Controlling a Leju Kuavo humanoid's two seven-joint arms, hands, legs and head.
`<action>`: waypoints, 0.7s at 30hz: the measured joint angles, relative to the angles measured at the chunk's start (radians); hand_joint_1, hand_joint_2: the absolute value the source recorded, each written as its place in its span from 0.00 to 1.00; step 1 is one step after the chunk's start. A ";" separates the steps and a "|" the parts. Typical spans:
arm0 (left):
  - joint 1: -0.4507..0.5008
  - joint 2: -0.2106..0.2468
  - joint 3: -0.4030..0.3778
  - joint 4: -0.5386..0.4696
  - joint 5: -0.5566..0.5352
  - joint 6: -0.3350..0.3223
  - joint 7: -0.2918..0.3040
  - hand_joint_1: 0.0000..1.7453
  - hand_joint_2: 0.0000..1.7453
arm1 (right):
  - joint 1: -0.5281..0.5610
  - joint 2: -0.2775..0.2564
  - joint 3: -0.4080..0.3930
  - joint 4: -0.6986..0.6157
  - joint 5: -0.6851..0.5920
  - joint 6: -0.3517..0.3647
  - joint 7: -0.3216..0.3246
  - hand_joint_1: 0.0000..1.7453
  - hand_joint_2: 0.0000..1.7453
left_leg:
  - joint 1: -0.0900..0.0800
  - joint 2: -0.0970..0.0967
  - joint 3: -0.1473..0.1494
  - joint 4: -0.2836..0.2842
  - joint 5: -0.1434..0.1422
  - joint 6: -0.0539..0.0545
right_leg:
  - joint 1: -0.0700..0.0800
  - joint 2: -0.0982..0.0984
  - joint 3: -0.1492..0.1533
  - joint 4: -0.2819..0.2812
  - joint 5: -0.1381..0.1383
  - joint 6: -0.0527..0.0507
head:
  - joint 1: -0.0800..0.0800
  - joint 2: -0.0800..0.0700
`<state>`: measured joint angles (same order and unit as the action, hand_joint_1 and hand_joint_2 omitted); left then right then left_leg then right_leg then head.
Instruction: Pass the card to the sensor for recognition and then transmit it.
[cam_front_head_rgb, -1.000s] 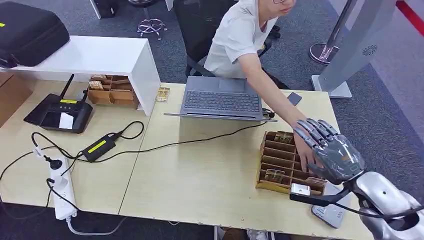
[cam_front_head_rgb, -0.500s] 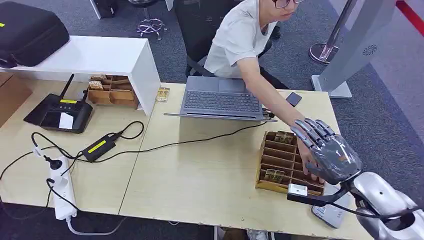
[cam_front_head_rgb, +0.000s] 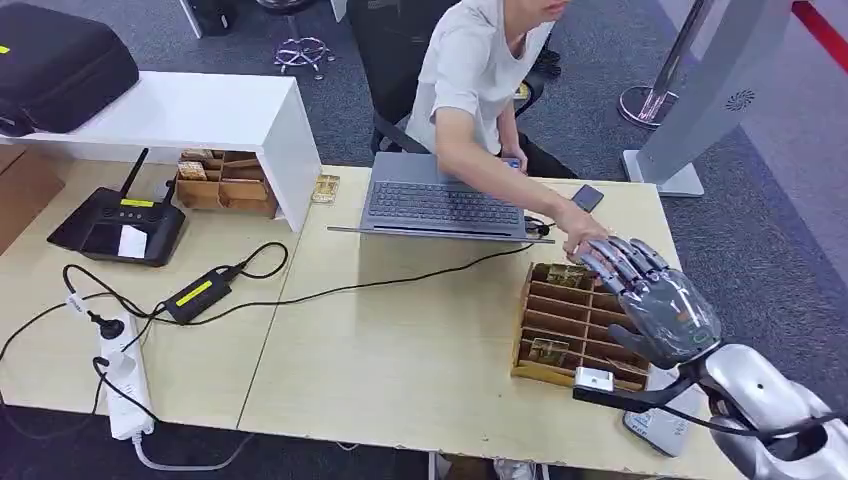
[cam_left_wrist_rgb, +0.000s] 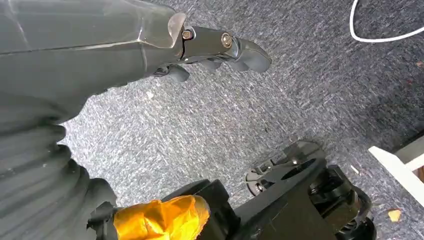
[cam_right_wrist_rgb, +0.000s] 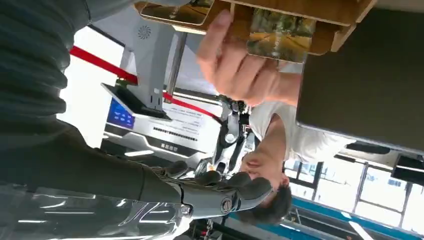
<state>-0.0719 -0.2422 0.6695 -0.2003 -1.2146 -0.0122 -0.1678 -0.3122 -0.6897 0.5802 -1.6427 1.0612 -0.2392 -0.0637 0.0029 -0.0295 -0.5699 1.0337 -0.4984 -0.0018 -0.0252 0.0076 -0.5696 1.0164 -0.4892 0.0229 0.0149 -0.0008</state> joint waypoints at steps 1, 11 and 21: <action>0.000 0.000 0.000 0.000 -0.001 -0.003 0.001 0.00 1.00 | 0.000 0.002 0.001 0.002 0.000 0.000 -0.001 0.00 1.00 | 0.000 0.000 0.000 0.000 0.000 0.000 | 0.000 0.000 0.000 0.000 0.000 0.000 | 0.000 0.000; -0.004 -0.001 0.000 0.000 -0.017 -0.013 0.009 0.00 1.00 | -0.027 0.036 0.023 0.047 0.015 0.015 -0.016 0.00 1.00 | 0.000 0.000 0.000 0.000 0.000 0.000 | 0.000 0.000 0.000 0.000 0.000 0.000 | 0.000 0.000; -0.008 -0.006 -0.001 0.000 -0.039 -0.026 0.012 0.00 1.00 | -0.117 0.134 0.074 0.201 0.027 -0.001 -0.025 0.00 1.00 | 0.000 0.000 0.000 0.000 0.000 0.000 | 0.000 0.000 0.000 0.001 0.000 0.000 | 0.000 0.000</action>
<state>-0.0799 -0.2487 0.6687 -0.2003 -1.2539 -0.0378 -0.1560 -0.4290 -0.5554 0.6546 -1.4419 1.0880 -0.2400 -0.0885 0.0031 -0.0295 -0.5699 1.0337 -0.4980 -0.0023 -0.0250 0.0077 -0.5695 1.0170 -0.4890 0.0228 0.0149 -0.0008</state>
